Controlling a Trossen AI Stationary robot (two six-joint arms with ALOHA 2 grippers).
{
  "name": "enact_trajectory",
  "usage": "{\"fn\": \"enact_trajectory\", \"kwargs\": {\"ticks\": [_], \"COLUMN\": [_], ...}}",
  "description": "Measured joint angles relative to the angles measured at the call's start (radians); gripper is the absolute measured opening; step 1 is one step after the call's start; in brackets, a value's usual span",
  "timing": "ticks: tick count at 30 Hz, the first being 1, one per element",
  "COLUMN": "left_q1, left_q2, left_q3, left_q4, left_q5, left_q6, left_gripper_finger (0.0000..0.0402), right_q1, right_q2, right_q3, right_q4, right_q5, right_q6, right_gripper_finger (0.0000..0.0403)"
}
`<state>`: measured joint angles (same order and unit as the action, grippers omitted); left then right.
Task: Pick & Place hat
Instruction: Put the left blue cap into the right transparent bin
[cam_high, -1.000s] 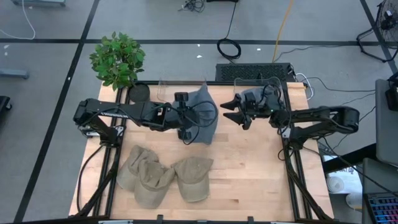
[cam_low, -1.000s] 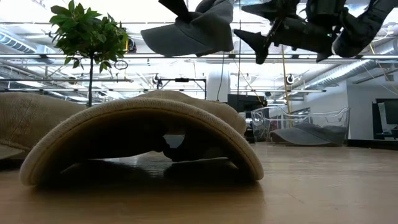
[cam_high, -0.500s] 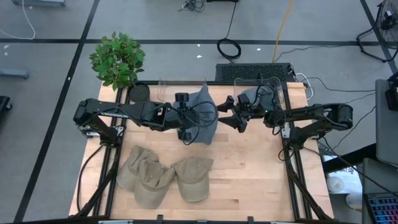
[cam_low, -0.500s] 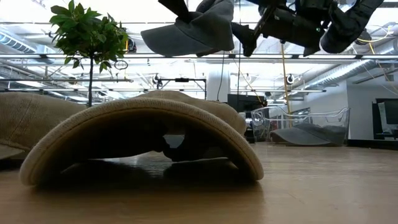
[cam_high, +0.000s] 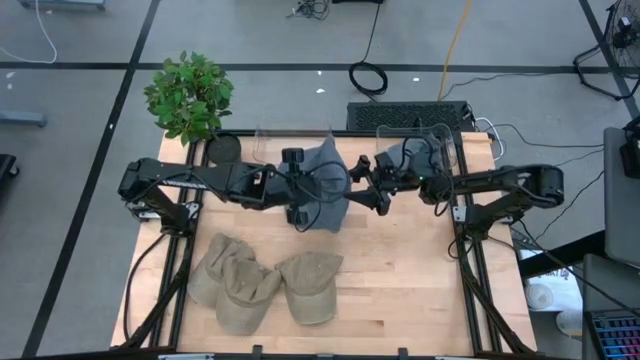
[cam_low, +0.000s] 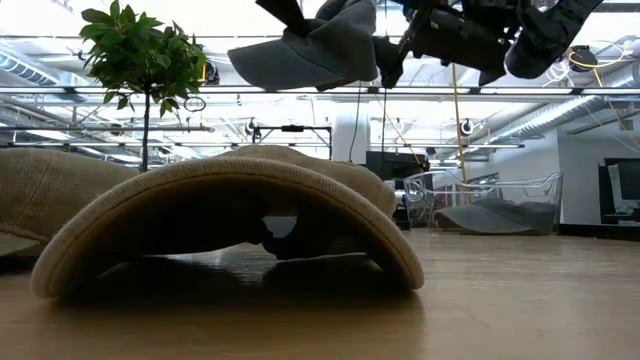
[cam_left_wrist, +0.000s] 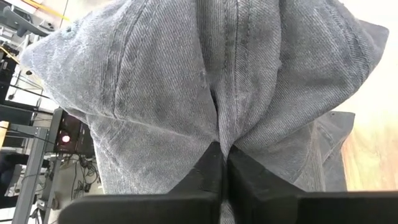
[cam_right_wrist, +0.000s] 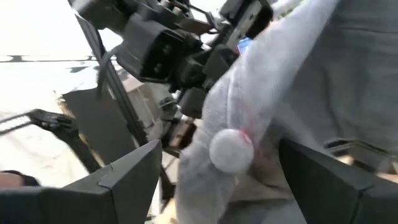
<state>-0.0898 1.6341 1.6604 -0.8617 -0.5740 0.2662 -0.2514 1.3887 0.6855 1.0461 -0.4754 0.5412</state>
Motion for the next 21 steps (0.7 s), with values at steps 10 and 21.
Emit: {"fn": "enact_trajectory", "kwargs": {"ticks": [10,21], "left_q1": [0.025,0.025], "left_q2": [0.000,0.000], "left_q3": [0.000,0.000], "left_q4": [-0.001,-0.002], "left_q5": [0.045,0.054], "left_q6": [-0.034,-0.044], "left_gripper_finger": [0.0017,0.0022], "right_q1": [0.040,0.036], "right_q2": [0.037,0.037], "right_q3": [0.072,0.072], "right_q4": [-0.006,-0.051], "right_q5": [-0.071,0.033], "right_q6": [-0.011,-0.063], "right_gripper_finger": [0.0284,0.0152]}}
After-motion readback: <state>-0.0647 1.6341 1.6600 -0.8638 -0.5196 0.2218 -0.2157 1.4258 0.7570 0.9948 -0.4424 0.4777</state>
